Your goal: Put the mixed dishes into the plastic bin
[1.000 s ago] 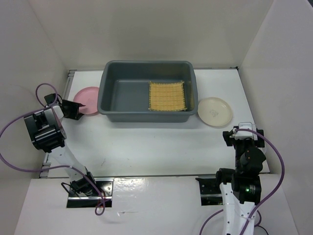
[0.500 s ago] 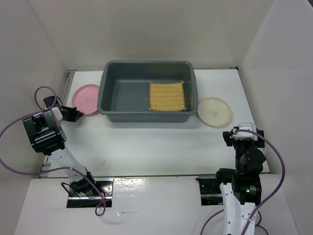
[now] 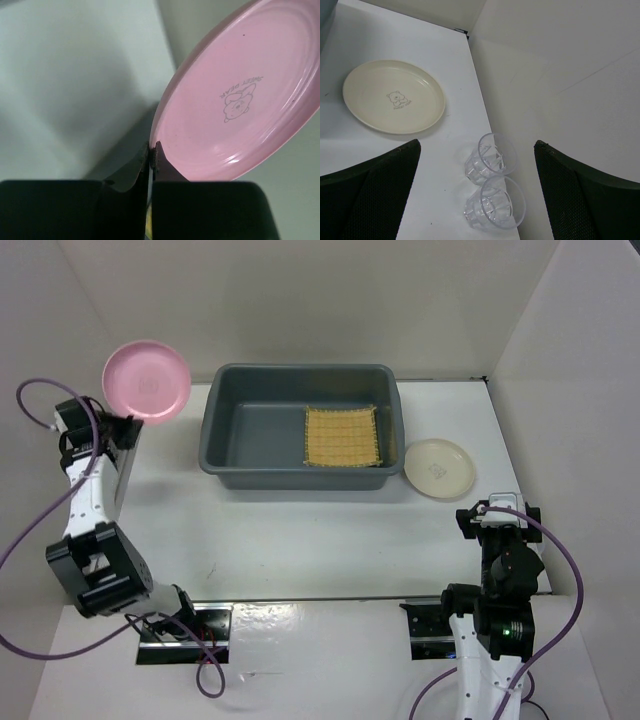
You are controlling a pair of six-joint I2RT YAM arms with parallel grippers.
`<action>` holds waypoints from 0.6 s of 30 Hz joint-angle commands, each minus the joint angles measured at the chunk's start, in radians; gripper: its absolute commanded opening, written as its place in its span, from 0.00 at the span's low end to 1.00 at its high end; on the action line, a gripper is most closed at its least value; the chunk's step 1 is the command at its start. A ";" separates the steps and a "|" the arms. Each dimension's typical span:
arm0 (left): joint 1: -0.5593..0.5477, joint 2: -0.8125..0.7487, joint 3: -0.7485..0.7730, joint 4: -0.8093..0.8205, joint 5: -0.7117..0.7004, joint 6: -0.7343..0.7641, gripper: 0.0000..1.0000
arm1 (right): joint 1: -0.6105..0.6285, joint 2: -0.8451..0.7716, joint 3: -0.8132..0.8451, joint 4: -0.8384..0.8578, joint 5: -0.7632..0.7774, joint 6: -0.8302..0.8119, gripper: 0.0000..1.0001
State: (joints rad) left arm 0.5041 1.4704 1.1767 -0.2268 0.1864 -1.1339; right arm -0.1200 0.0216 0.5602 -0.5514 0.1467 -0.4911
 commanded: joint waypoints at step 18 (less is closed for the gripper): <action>-0.725 0.574 1.021 -0.480 0.081 0.353 0.00 | 0.020 -0.011 -0.009 0.061 0.024 0.020 0.99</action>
State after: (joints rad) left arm -0.1791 1.9804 2.0598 -0.5320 0.2623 -0.8730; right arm -0.1192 0.0193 0.5545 -0.5373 0.1547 -0.4873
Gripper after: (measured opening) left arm 0.015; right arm 0.985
